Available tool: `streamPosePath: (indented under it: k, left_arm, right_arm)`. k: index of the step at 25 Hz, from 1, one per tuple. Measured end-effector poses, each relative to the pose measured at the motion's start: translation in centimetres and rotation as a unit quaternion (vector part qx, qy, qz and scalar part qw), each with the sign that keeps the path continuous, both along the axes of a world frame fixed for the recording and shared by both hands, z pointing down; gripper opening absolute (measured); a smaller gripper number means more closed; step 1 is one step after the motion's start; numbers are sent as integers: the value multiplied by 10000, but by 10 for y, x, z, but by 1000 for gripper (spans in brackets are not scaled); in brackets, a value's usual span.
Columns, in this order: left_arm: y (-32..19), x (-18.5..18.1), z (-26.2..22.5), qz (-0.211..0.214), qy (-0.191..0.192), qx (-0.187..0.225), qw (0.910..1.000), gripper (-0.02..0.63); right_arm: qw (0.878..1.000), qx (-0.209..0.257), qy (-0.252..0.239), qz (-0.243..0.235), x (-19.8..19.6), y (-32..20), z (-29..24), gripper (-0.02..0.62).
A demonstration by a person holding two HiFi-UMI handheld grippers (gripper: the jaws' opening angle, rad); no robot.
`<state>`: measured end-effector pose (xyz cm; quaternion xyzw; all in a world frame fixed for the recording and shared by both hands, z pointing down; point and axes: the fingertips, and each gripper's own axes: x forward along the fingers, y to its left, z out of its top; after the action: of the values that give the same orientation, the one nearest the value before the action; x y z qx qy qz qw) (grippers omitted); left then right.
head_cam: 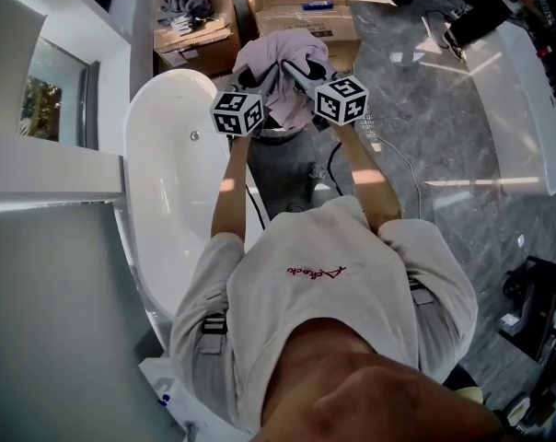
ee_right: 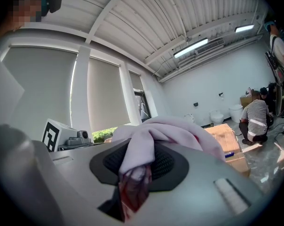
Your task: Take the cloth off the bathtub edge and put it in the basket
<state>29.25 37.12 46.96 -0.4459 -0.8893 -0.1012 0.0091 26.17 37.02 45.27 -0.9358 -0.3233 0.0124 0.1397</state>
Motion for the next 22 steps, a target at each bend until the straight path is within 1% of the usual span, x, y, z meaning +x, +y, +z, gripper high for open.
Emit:
streamPosePath:
  k: [8,22]
  left_arm:
    - [26,-3,14,-16,-24,68,10000,129]
    - [131,-28,16,29,-55,102,9999,129]
  right_arm:
    - [10000,58,8,-19,-3,26,14,103]
    - [10000,73,10,34,-28,131,15,103]
